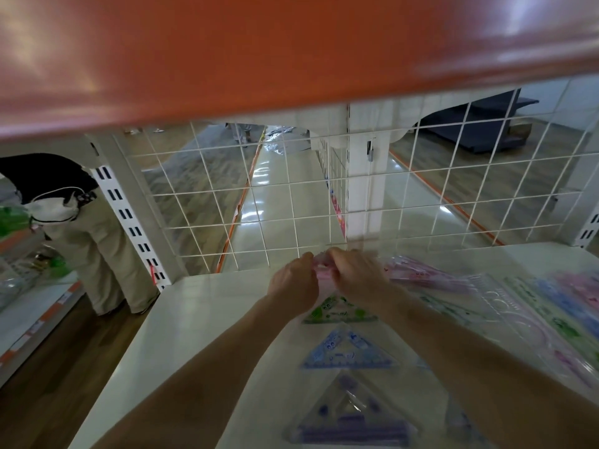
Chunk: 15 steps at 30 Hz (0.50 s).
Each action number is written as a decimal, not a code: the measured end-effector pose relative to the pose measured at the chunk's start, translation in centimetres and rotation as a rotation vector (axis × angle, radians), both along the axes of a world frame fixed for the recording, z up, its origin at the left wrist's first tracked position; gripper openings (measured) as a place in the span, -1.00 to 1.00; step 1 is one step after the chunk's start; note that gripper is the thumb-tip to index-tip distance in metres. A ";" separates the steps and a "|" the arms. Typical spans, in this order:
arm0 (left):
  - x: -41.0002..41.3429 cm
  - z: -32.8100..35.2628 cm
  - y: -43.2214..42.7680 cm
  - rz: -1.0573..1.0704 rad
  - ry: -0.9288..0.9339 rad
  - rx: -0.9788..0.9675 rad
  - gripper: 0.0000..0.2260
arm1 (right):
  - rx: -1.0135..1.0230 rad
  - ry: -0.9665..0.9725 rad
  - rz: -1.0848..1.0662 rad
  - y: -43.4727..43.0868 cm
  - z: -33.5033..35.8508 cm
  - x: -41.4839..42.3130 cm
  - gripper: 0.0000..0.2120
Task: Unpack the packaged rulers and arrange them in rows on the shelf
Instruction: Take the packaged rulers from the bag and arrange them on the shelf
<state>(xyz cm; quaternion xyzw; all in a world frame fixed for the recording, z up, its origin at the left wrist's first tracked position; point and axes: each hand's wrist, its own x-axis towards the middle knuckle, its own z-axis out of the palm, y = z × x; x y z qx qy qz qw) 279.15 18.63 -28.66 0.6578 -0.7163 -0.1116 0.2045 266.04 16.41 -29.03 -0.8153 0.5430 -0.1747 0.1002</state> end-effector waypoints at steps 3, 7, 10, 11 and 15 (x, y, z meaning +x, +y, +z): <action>-1.6 -0.2 -0.1 0.022 -0.003 0.059 -0.72 | -0.006 0.090 -0.024 0.1 0.2 1.0 -0.79; -1.8 0.1 0.0 0.037 -0.017 -0.015 -0.77 | -0.021 0.077 -0.006 0.5 0.6 0.7 -0.78; -0.4 0.1 0.0 0.070 0.004 -0.065 -0.81 | -0.012 0.039 -0.001 0.7 0.8 -0.3 -0.88; -0.1 0.2 0.0 0.072 0.009 -0.072 -0.83 | -0.029 0.020 -0.007 0.7 1.1 -0.7 -0.87; 0.2 0.5 -0.3 0.047 -0.001 -0.090 -0.82 | -0.078 0.000 -0.011 0.6 1.5 -1.5 -0.83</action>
